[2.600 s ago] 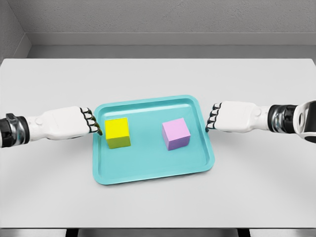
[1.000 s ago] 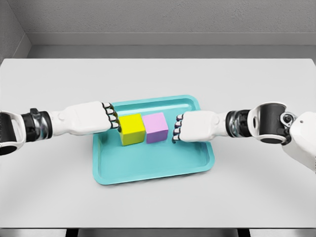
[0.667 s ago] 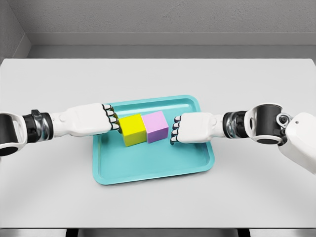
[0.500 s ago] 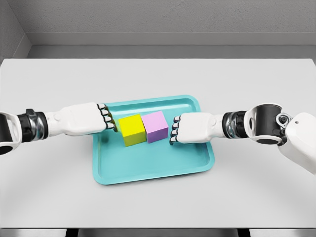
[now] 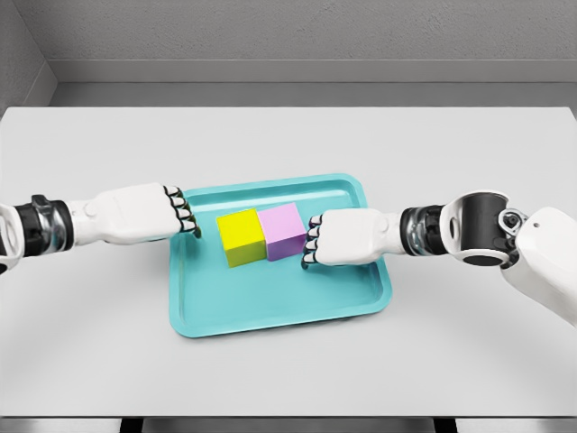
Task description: Push two cubes
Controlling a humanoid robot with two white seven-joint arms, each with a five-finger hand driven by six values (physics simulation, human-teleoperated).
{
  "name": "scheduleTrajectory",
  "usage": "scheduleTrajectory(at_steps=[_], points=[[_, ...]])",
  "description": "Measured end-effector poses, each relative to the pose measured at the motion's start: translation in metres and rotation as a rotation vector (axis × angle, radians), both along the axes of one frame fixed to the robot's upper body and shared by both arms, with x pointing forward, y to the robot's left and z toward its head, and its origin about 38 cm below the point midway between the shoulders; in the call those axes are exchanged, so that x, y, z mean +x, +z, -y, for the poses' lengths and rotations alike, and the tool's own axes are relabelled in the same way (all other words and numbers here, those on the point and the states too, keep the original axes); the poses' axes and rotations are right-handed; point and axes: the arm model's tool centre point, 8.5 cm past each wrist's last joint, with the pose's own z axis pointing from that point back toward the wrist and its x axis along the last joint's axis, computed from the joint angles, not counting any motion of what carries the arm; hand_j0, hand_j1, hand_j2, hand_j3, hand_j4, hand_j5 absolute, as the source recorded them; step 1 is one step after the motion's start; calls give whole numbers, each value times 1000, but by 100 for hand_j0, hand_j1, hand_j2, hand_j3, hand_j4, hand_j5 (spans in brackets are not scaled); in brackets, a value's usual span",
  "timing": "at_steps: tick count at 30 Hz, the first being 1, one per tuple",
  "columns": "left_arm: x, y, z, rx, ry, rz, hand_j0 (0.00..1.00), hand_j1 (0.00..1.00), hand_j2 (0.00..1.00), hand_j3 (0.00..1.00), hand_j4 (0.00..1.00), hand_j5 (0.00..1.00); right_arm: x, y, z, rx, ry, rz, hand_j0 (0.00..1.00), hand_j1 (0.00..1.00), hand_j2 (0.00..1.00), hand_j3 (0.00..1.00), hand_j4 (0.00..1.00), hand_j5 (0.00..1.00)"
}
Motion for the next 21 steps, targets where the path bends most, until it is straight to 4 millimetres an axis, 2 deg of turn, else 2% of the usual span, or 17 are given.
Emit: scheduleTrajectory(at_steps=[5,8,10,11,12,13,15,17,21], points=[[0,2,-3,1,6,5,73,73,73,73,73,73,2,1,5,-6,-13,5,79,79,79,79,79,79],[1,5,-5,1,10,11,73,73,73,73,73,73,6,6,20,-19,-42,16,80,80,80,80,80,80],[1,12,-14,3,24,15,76,76,76,76,76,76,8,15,34,-19,-66,26,82,82,82,82,82,82],[1,18,-22,3,35,16,82,82,82,82,82,82,10,26,45,-1,-87,36,85,85,85,85,85,85],[1,23,-30,-1,48,13,95,95,95,95,95,95,13,43,58,41,-119,45,95,95,95,95,95,95],[0,29,-37,-5,58,12,100,100,100,100,100,100,12,55,75,101,-161,27,99,99,99,99,99,99],[-1,40,-50,-14,77,6,100,100,100,100,100,100,7,80,114,248,-251,-28,100,100,100,100,100,100],[-3,49,-61,-16,93,3,100,100,100,100,100,100,4,103,141,358,-304,-50,100,100,100,100,100,100],[-3,62,-84,1,143,9,100,100,100,100,100,100,0,116,161,457,-342,-83,100,100,100,100,100,100]])
